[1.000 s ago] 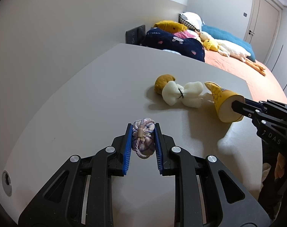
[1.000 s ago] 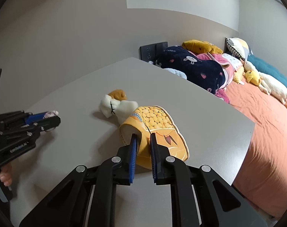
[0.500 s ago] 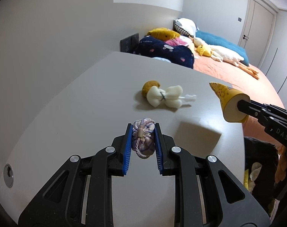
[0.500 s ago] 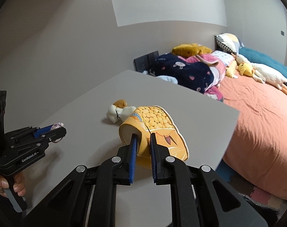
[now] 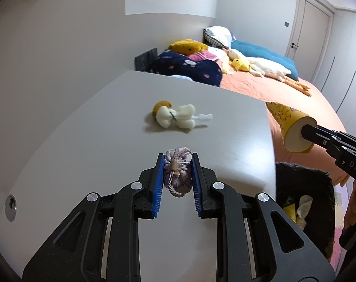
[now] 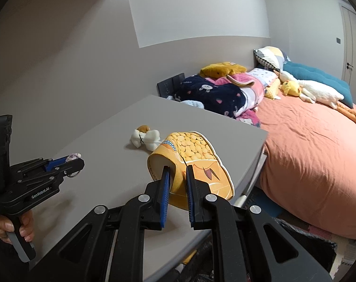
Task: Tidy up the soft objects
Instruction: 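Lift the hair tie and snack bag and carry them over the black bin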
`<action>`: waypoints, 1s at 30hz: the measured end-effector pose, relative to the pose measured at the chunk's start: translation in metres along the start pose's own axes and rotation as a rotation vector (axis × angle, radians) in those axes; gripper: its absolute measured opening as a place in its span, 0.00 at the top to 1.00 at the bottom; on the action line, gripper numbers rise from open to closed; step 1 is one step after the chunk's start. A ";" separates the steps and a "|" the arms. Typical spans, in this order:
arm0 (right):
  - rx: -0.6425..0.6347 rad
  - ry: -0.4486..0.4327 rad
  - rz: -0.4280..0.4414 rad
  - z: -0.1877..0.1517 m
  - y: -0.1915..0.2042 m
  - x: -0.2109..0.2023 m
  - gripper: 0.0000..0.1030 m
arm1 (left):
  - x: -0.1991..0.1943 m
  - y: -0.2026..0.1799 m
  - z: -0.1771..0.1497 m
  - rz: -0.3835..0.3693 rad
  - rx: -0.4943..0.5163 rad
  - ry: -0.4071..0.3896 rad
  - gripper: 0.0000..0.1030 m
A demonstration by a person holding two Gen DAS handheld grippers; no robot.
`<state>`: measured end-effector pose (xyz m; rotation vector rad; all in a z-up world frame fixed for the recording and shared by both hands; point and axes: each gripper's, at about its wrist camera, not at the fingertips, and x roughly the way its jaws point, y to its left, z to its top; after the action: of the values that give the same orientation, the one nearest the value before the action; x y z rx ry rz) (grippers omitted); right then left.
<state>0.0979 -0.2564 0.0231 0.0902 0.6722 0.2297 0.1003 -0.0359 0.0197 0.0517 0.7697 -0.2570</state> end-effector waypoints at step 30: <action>0.114 -0.049 -0.110 -0.060 -0.069 -0.092 0.85 | -0.013 -0.121 -0.027 -0.124 0.140 0.040 0.79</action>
<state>0.0028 -0.3451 0.0212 0.1674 0.6393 0.0832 0.0426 -0.1463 0.0149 0.1425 0.7954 -0.4283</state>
